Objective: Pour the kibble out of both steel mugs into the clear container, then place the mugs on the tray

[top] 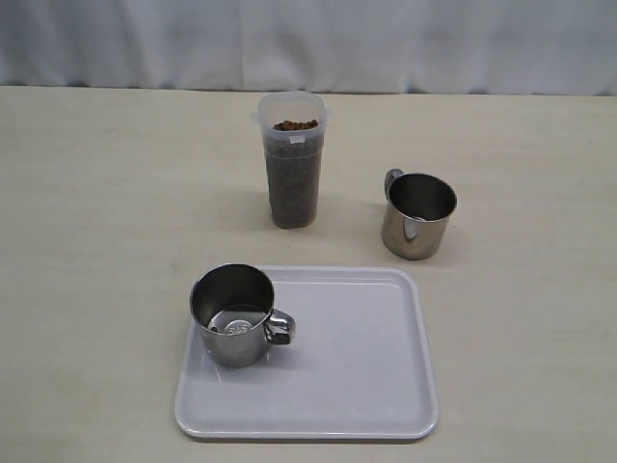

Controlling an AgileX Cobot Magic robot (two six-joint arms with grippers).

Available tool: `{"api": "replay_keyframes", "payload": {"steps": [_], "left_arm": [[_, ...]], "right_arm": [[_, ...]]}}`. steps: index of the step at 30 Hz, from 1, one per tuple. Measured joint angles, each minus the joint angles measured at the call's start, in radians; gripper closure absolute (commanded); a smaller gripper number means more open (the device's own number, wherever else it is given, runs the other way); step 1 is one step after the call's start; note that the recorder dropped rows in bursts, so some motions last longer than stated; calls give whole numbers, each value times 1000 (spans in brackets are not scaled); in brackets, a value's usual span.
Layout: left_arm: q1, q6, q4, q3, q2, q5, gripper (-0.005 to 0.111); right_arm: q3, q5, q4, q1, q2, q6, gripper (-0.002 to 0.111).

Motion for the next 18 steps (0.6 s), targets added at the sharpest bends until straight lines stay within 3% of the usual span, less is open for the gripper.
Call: {"api": "replay_keyframes", "payload": {"steps": [4, 18], "left_arm": [[66, 0, 0, 0, 0, 2, 107], [67, 77, -96, 0, 0, 2, 107]], "right_arm": [[0, 0, 0, 0, 0, 0, 104], [0, 0, 0, 0, 0, 0, 104]]}}
